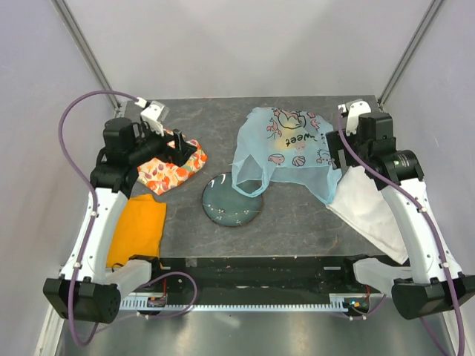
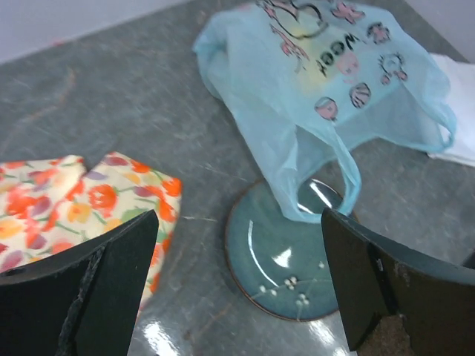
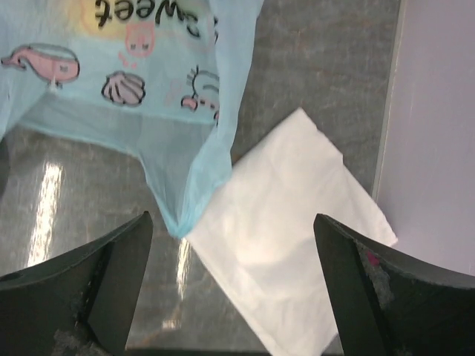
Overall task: Take the fake fruits out of the plastic bag
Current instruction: Adjust the plastic bag at the center of the board.
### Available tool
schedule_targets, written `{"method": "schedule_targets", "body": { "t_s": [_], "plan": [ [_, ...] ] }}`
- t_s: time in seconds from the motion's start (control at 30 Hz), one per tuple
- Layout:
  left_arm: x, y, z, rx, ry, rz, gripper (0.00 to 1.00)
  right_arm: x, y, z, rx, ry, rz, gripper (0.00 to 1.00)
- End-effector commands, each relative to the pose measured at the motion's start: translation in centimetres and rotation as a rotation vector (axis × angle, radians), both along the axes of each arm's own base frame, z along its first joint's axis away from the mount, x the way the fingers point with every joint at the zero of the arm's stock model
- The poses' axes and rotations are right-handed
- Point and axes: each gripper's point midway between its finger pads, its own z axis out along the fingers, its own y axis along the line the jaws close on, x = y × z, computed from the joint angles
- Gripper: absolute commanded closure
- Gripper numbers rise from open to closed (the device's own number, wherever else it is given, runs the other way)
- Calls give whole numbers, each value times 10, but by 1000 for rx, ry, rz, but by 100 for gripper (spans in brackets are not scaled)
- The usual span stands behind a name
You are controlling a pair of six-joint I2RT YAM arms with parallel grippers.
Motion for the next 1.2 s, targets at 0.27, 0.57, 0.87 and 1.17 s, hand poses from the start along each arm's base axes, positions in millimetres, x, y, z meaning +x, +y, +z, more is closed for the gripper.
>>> {"method": "schedule_targets", "body": {
  "t_s": [0.27, 0.57, 0.87, 1.17],
  "plan": [
    [-4, -106, 4, 94, 110, -221, 9, 3, 7, -22, -11, 92, 22, 2],
    [-14, -154, -49, 131, 300, -256, 15, 24, -7, -90, -55, 233, -73, 2],
    [-36, -194, -109, 288, 372, -308, 19, 23, -14, -145, -89, 398, -125, 2],
    [-36, -183, -147, 561, 347, -363, 26, 21, 18, -185, 58, 555, -38, 52]
  ]
}}
